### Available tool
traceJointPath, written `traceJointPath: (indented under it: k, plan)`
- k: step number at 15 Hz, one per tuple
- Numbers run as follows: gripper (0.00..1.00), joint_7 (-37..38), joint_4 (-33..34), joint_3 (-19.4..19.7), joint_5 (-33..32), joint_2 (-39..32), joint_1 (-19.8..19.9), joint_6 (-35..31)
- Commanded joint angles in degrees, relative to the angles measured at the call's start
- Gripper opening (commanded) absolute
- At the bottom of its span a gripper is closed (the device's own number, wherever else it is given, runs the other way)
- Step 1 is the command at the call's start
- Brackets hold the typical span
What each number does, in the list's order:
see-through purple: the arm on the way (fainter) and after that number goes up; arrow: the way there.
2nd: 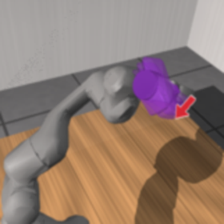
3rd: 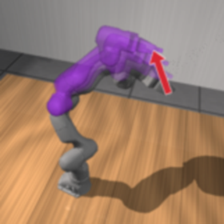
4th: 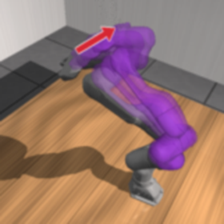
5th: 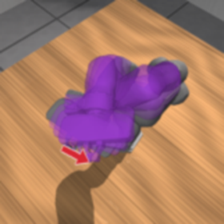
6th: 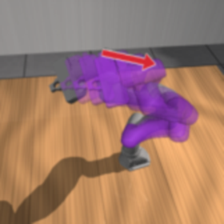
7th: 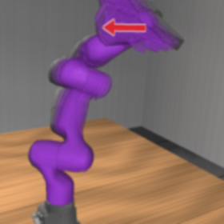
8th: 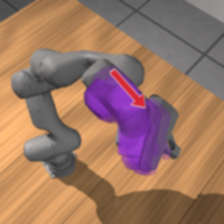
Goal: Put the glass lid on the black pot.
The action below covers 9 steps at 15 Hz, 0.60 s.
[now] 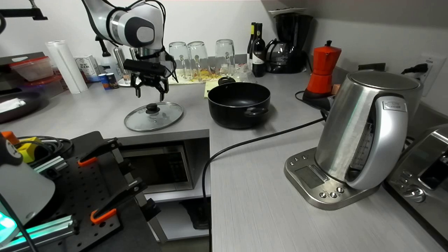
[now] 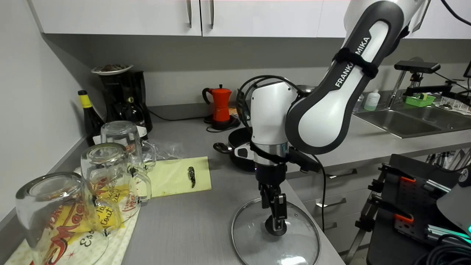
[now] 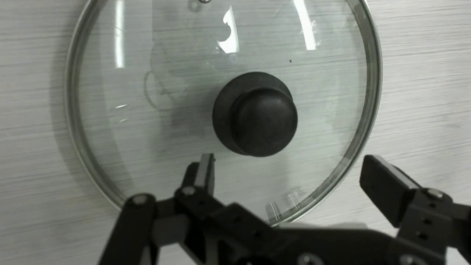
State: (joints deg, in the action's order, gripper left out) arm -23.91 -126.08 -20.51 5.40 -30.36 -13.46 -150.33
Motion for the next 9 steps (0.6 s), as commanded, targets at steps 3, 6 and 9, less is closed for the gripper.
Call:
traceJointPath:
  k: [3, 6, 9]
  plan:
    - [1.0, 2.9, 0.8, -0.1, -2.0, -3.2, 0.0, -3.3]
    - [1.0, 5.4, -0.2, 0.6, -2.8, -2.8, -0.9, -4.0]
    - [1.0, 8.1, -1.3, 1.2, -3.8, -1.7, -1.8, -4.4]
